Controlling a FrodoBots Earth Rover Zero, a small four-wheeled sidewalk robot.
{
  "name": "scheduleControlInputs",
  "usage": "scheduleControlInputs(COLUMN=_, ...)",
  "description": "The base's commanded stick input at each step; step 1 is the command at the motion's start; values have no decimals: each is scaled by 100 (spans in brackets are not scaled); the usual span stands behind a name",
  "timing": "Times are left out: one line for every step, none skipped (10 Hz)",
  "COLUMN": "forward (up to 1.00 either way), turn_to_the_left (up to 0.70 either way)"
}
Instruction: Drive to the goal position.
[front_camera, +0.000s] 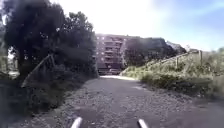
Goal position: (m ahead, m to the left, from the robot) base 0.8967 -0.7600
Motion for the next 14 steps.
scheduleControlInputs(forward=42, turn_to_the_left=29)
scheduleControlInputs(forward=42, turn_to_the_left=1)
scheduleControlInputs(forward=42, turn_to_the_left=0)
scheduleControlInputs(forward=48, turn_to_the_left=0)
scheduleControlInputs(forward=66, turn_to_the_left=0)
scheduleControlInputs(forward=70, turn_to_the_left=0)
scheduleControlInputs(forward=70, turn_to_the_left=0)
scheduleControlInputs(forward=68, turn_to_the_left=0)
scheduleControlInputs(forward=66, turn_to_the_left=0)
scheduleControlInputs(forward=62, turn_to_the_left=0)
scheduleControlInputs(forward=58, turn_to_the_left=0)
scheduleControlInputs(forward=56, turn_to_the_left=0)
scheduleControlInputs(forward=55, turn_to_the_left=0)
scheduleControlInputs(forward=55, turn_to_the_left=0)
